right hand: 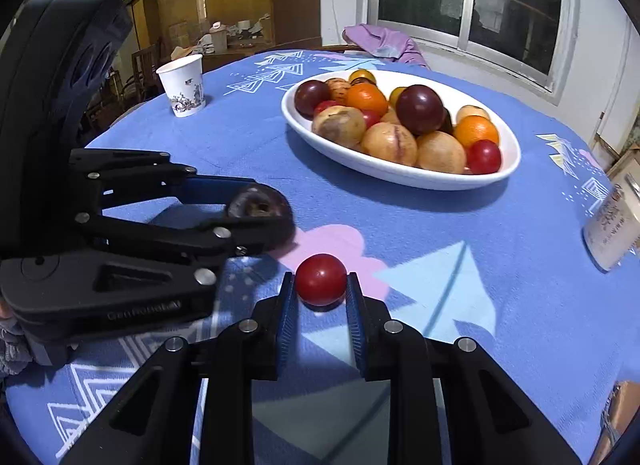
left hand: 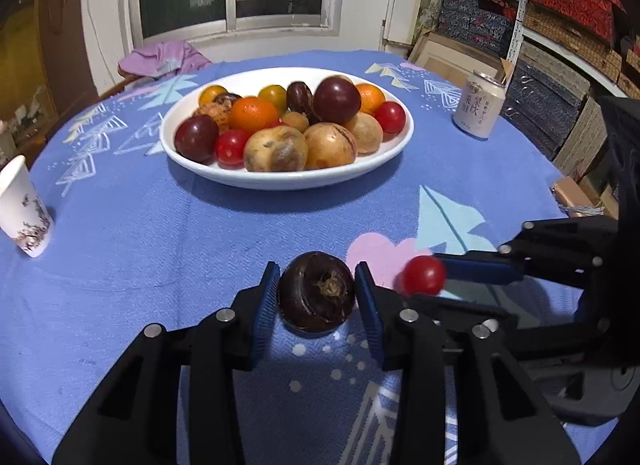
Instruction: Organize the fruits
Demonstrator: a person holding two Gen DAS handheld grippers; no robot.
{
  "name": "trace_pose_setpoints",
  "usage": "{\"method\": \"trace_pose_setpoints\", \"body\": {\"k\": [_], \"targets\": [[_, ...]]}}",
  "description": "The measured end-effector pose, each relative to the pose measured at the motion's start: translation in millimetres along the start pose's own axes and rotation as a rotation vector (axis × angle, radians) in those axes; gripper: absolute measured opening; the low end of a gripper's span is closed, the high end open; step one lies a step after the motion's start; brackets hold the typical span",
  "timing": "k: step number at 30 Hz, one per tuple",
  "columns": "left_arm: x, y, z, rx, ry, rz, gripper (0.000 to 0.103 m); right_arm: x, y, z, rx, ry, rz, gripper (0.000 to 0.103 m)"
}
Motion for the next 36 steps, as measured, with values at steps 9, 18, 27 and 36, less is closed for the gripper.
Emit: {"method": "trace_pose_setpoints", "body": {"k": [9, 18, 27, 36], "targets": [[14, -50, 38, -0.150, -0.143, -0.048, 0.038, -48, -33, 29, -0.099, 0.002, -0.171, 0.026], [52, -110, 13, -0.184, -0.236, -0.020, 0.038, -79, -111, -3, -0.147, 0.034, -0.287, 0.026], [76, -126, -31, -0.148, -0.226, 0.026, 0.038, -79, -138, -59, -0.102, 0.093, -0.296, 0.039], [56, -108, -15, -0.176, -0.176, 0.041, 0.083, -79, -107, -25, -0.132, 0.107, -0.326, 0.058]]}}
Point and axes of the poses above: each gripper's, at about its wrist camera, not at the fingertips, and z roughly against the way its jaws point, x to its left, y to its underside, the point moved 4 cm from there along -z, roughly the way its jaws point, and after that the axes turned 14 degrees about y, right-handed, at the moved point
